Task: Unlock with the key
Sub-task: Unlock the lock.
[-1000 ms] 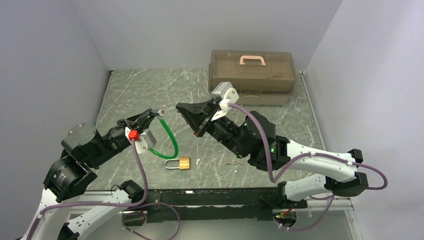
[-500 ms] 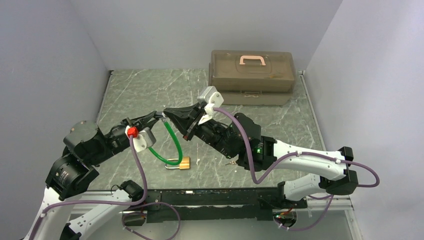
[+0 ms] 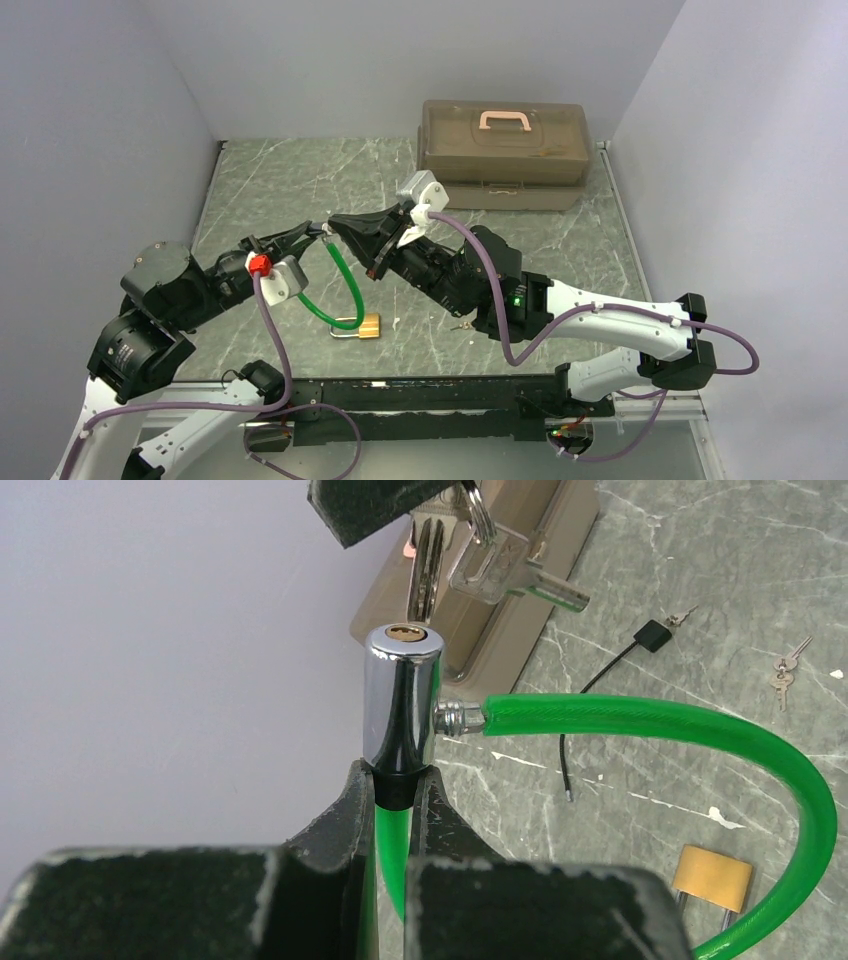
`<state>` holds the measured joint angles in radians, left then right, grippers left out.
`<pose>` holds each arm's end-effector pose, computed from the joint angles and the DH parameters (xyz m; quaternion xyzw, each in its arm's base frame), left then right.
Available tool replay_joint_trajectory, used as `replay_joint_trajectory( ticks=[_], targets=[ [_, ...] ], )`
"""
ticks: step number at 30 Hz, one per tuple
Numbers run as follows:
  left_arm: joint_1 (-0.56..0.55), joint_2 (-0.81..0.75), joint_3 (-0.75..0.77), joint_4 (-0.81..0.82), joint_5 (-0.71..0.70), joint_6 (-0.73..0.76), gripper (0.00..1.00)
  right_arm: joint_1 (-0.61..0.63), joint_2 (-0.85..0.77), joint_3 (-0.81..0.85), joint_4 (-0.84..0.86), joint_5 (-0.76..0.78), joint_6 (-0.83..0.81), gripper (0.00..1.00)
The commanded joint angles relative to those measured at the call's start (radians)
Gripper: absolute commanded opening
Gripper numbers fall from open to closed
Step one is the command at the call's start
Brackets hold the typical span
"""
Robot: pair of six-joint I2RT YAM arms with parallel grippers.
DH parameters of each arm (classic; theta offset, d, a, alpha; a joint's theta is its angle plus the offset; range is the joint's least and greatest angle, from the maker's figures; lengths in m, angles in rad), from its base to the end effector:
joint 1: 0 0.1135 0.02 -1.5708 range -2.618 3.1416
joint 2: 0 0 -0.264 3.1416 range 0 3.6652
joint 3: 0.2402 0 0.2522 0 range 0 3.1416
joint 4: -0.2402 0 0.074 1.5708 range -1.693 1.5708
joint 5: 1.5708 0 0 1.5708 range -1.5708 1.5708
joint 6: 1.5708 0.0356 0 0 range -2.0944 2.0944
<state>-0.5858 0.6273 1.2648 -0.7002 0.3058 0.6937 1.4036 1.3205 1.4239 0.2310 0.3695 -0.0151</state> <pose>0.0567 -0.0505 0.4557 0.5137 0.5157 -0.0744 0.6816 0.0615 0.2871 0.4894 -0.2575 0.5298 0.4307 0.6838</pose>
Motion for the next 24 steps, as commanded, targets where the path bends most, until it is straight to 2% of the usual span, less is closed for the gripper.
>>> replay_joint_trajectory(
  ticks=[1,17,24],
  targets=[
    [0.006,-0.005,0.052,0.076,0.021,-0.011,0.0,0.002,0.001,0.015,0.014,0.029,0.046,0.0],
    [0.016,-0.007,0.072,0.067,0.04,-0.006,0.0,-0.01,0.0,-0.005,0.042,0.089,0.097,0.0],
    [0.021,-0.006,0.073,0.063,0.048,-0.005,0.0,-0.024,-0.01,-0.019,0.072,0.068,0.121,0.0]
  ],
)
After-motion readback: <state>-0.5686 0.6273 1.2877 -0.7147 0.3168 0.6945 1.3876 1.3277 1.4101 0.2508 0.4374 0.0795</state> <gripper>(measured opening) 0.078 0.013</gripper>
